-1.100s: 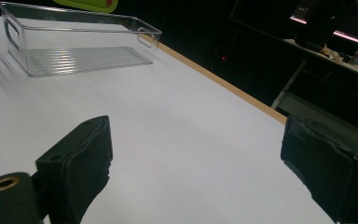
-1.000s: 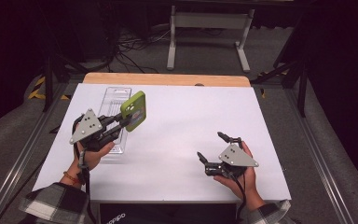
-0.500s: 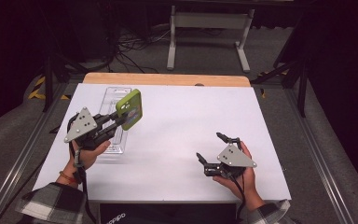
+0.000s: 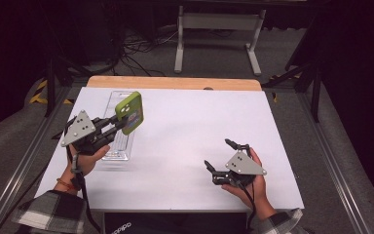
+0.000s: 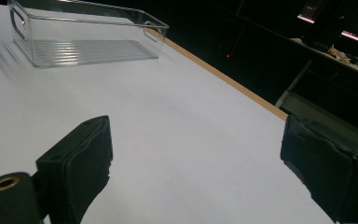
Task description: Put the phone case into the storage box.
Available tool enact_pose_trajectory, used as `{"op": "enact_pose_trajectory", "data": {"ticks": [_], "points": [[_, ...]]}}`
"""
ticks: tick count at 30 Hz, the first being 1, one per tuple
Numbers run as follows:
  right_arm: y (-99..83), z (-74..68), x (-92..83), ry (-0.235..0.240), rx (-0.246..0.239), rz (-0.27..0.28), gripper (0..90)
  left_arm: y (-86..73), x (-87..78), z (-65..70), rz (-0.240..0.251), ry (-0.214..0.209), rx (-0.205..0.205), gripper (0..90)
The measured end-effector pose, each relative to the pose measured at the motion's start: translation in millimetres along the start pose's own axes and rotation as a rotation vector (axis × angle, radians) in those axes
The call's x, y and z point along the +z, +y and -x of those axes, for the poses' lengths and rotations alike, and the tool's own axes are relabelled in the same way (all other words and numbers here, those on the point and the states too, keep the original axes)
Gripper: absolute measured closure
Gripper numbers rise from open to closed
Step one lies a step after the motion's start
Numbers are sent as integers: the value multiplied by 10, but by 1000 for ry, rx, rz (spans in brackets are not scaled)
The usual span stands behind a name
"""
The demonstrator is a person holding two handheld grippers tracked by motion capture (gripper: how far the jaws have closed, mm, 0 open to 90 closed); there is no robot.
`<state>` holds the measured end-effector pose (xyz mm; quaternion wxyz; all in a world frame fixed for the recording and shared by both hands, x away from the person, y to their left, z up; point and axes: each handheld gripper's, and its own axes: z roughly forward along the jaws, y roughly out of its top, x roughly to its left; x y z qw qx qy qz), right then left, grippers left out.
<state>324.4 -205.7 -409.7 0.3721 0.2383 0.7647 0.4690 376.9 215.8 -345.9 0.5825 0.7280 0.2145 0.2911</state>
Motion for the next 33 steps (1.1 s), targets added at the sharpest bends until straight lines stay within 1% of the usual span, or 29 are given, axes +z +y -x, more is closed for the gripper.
{"op": "enact_pose_trajectory", "data": {"ticks": [5,7,16,18,25,27,30,32,33], "points": [[-8,4,7,9,4,-2,98,-15,-15,-39,-4,5,-7,776],[-11,6,10,9,6,-5,97,-21,-25,-57,-14,9,-9,776],[-17,1,26,6,-3,-15,101,-47,-66,-146,-14,34,-13,776],[-15,0,24,5,-4,-16,101,-57,-73,-161,-10,37,-21,776],[-16,0,27,5,-6,-15,101,-74,-112,-233,-16,51,-28,776],[-17,1,30,5,-5,-16,102,-93,-117,-271,-15,58,-32,776],[-19,2,30,7,-5,-15,102,-112,-124,-325,-19,57,-42,776],[-21,8,29,10,0,-16,102,-135,-125,-376,-17,45,-55,776],[-21,8,29,10,0,-16,102,-135,-125,-376,-17,45,-55,776]]}}
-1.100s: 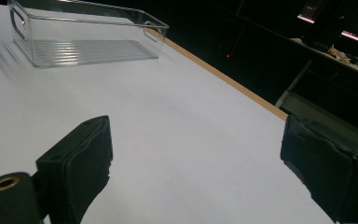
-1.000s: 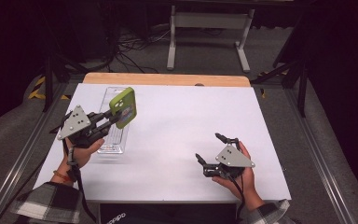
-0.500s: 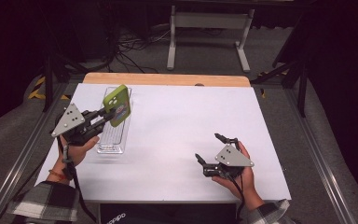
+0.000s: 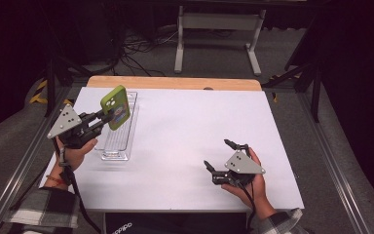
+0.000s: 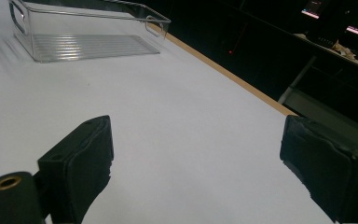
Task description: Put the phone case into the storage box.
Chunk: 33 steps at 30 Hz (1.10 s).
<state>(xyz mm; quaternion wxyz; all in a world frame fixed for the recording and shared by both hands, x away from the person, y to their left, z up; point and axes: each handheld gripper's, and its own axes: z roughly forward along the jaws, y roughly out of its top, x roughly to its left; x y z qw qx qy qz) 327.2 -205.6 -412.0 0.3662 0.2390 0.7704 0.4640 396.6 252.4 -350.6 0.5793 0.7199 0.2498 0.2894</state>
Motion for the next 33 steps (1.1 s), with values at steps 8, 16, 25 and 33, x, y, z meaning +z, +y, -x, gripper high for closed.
{"op": "enact_pose_trajectory", "data": {"ticks": [8,16,25,33], "points": [[-12,6,11,-1,12,-6,102,-81,109,-163,-10,-16,-36,776],[-47,5,-26,-2,17,-17,102,-151,269,-275,-53,-16,-40,775],[-52,16,-16,3,22,-17,103,-180,468,-410,-102,-28,-29,776],[-51,9,-33,5,20,-18,103,-181,631,-521,-142,-16,-26,775]]}}
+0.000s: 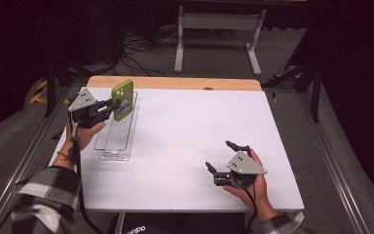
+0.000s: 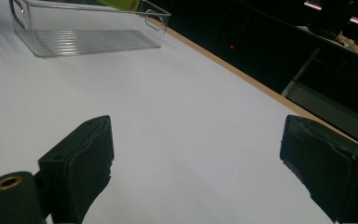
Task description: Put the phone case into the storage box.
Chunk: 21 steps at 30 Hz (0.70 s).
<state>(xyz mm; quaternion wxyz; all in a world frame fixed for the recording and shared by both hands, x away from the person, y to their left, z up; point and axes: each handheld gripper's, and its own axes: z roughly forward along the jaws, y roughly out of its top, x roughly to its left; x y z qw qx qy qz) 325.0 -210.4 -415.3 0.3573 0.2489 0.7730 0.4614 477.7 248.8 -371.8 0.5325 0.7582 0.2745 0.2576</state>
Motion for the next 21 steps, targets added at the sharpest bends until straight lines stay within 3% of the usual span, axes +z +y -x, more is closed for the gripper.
{"op": "enact_pose_trajectory", "data": {"ticks": [10,14,17,21], "points": [[-16,10,2,-7,-3,-9,104,55,182,-168,-18,8,6,776],[-29,18,2,-14,-5,-16,106,52,293,-257,-13,-11,1,775],[-44,28,20,-21,1,-27,106,45,385,-327,-41,-11,19,775],[-64,31,43,-20,-9,-41,106,-11,493,-412,-68,-12,-4,775]]}}
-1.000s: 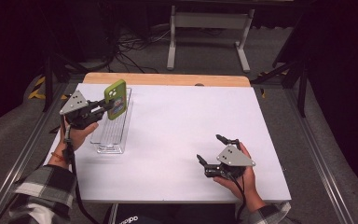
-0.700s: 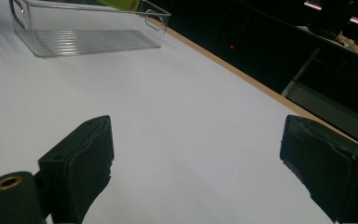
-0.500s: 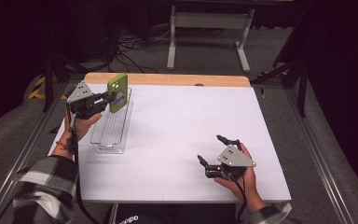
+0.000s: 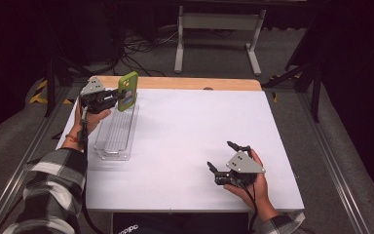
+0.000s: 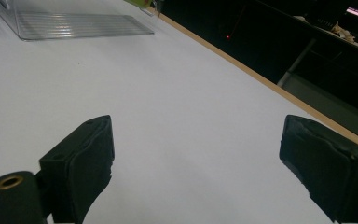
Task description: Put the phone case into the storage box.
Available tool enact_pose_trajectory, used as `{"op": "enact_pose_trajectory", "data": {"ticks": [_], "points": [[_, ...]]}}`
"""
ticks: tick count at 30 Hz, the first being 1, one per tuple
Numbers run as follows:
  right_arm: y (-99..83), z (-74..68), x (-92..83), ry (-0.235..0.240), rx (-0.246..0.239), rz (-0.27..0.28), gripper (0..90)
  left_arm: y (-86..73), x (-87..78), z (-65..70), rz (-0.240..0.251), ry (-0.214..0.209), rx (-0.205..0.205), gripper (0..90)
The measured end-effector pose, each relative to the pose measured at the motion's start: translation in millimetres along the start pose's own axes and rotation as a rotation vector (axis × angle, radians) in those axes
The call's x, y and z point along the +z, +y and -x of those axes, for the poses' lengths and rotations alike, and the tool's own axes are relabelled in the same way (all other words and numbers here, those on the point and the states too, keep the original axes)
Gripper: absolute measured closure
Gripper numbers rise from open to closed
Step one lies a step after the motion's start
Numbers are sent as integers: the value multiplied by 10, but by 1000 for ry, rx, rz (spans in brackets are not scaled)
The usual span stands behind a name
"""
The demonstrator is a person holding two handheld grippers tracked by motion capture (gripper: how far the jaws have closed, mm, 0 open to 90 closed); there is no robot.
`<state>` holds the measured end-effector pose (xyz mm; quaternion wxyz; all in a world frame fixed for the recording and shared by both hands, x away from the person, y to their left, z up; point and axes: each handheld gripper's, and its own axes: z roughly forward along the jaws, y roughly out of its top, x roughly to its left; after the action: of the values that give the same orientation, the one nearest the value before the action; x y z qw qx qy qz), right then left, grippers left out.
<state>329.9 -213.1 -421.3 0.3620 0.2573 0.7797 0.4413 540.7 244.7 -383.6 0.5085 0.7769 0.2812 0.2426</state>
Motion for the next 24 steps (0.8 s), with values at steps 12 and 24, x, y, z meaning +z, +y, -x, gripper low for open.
{"op": "enact_pose_trajectory", "data": {"ticks": [12,24], "points": [[-8,-51,16,8,-20,-17,109,-172,204,-139,-116,-15,-19,774],[-7,-111,78,45,-71,-44,109,-181,260,-192,-175,163,37,720]]}}
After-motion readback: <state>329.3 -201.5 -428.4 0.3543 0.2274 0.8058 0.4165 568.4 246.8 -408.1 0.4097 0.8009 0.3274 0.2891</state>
